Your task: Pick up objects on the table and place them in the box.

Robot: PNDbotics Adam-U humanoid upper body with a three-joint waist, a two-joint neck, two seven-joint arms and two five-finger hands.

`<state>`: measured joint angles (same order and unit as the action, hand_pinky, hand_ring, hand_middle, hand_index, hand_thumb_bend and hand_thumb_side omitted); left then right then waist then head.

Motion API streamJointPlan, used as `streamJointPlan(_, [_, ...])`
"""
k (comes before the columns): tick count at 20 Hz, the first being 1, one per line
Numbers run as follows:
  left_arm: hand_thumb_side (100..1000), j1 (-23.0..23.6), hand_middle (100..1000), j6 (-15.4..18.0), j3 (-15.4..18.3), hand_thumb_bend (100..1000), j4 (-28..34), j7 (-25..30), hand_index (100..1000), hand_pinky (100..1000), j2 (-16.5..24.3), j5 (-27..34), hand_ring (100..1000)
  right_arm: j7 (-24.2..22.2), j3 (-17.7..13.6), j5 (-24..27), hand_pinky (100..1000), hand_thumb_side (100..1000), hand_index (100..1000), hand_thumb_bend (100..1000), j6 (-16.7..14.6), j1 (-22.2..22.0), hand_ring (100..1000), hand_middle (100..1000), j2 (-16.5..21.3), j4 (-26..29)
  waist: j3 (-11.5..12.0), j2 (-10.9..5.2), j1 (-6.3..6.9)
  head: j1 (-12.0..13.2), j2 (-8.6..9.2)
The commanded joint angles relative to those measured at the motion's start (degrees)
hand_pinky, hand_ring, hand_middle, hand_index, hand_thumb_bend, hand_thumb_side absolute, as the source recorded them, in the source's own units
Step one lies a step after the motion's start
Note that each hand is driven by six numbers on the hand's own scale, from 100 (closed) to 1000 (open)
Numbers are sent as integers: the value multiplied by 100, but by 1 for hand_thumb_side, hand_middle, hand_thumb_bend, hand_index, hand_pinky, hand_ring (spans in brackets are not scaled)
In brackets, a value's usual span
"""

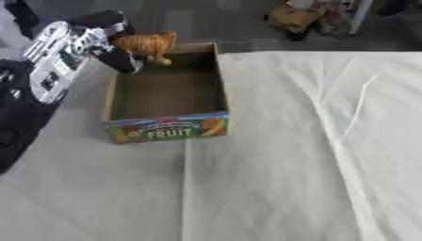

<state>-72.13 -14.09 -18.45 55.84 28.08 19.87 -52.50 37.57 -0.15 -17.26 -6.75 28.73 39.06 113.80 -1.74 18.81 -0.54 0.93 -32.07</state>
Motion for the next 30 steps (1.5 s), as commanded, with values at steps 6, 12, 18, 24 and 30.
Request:
streamJointPlan(6, [238,-71,445,104,107,100,-251,-141,328,619,-135,-118,567,-28,-21,41,799,749,791,446,-14,116,740,730,86,79,-96,-39,20,60,109])
streamJointPlan(12, [234,-29,490,192,101,190,-417,-138,395,617,-251,-142,586,-32,-14,39,799,749,791,446,-8,122,740,729,74,79,-109,-17,36,52,78])
streamJointPlan(18, [259,15,609,285,82,595,-526,203,564,688,-271,-139,677,-20,-24,31,799,748,791,446,0,108,739,729,76,79,-103,-19,47,43,22])
streamJointPlan(24, [195,70,697,494,104,829,-573,729,682,746,-256,-39,761,-2,-35,48,798,748,791,446,-6,102,739,729,76,79,-107,-39,53,49,-157])
streamJointPlan(30, [209,75,785,715,104,861,-443,1126,806,819,-185,-96,850,2,-42,64,798,748,791,446,-14,99,739,728,75,79,-108,-57,54,15,-210])
